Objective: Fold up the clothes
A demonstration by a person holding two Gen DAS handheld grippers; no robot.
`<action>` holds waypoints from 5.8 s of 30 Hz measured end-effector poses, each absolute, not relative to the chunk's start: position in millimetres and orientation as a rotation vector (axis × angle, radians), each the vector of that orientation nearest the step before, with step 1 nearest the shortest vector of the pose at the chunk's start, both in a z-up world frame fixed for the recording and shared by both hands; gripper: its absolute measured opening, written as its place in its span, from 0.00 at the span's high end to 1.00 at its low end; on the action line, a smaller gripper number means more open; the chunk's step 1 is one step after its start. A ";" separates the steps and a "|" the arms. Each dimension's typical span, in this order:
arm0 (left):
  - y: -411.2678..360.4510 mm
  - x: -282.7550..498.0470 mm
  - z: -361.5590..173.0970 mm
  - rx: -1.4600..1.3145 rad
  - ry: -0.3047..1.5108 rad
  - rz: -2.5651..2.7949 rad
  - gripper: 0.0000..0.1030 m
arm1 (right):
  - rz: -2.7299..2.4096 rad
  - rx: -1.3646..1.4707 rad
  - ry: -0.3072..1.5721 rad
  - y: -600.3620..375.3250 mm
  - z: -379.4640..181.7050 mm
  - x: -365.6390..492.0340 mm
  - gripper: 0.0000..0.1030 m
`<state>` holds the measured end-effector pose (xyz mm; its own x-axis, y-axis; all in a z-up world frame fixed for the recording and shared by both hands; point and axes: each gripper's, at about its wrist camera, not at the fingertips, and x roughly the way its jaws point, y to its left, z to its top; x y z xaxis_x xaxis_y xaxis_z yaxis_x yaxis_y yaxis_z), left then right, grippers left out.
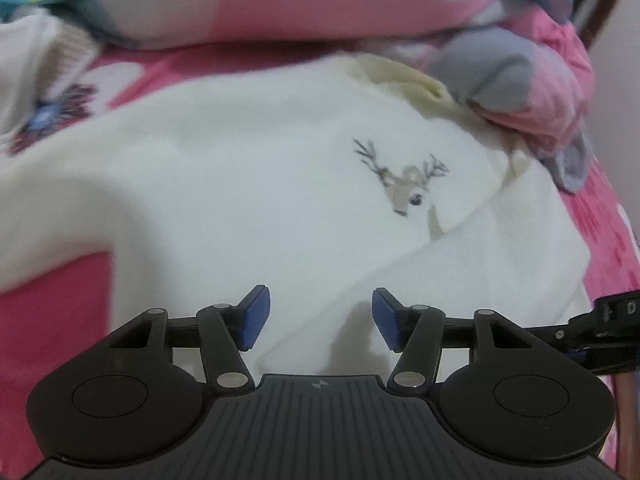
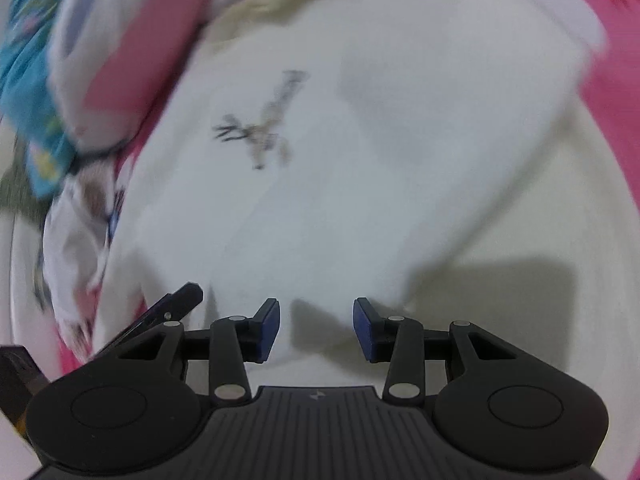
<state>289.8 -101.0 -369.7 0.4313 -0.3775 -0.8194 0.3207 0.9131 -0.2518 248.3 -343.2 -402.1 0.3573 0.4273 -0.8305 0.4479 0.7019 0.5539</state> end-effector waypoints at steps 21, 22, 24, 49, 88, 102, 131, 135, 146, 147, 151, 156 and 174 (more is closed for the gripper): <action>-110.7 284.4 -384.2 -0.001 1.033 -0.627 0.79 | -0.112 1.473 1.206 -352.8 -466.1 213.7 0.55; -110.3 283.7 -384.0 -0.015 1.032 -0.620 0.82 | -0.108 1.465 1.205 -348.8 -467.2 214.8 0.55; -109.5 282.3 -383.5 -0.043 1.029 -0.606 0.89 | -0.099 1.432 1.182 -344.5 -467.7 221.6 0.57; -43.6 385.0 -366.4 -0.073 0.982 -0.431 0.96 | 0.157 1.244 1.027 -263.0 -461.8 336.6 0.86; -148.1 315.1 -379.3 0.009 1.011 -0.487 0.77 | -0.326 -0.096 1.046 -404.1 -377.0 248.6 0.65; -139.3 309.9 -384.2 -0.090 0.985 -0.466 0.77 | -0.194 0.297 0.900 -415.7 -411.2 337.4 0.71; 222.8 260.1 -364.7 -0.953 0.763 0.829 0.45 | 0.200 0.282 1.011 -192.0 -377.8 368.9 0.70; 245.7 260.8 -367.2 -0.927 0.728 0.870 0.45 | 0.189 0.279 1.024 -176.9 -380.9 370.4 0.69; 245.2 268.7 -349.0 -0.736 0.660 0.774 0.93 | 0.131 0.300 1.017 -159.5 -391.4 370.6 0.69; 239.7 268.5 -343.5 -0.710 0.646 0.761 0.93 | 0.125 0.304 1.013 -161.2 -390.3 369.7 0.69; 184.7 278.8 -309.3 -0.423 0.580 0.667 0.94 | 0.106 0.311 1.000 -172.6 -385.1 363.7 0.69; 82.4 290.9 -286.0 -0.219 0.546 0.435 0.94 | 0.057 0.351 0.976 -203.9 -373.0 352.2 0.69; -250.3 249.1 -381.3 0.262 0.701 -0.365 0.73 | -0.248 0.553 0.827 -410.9 -373.1 266.5 0.69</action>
<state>249.1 -250.3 -381.3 0.7056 -0.2376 -0.6676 0.4111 0.9046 0.1125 266.5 -410.9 -373.1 0.6589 0.0026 -0.7523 0.4159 0.8320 0.3671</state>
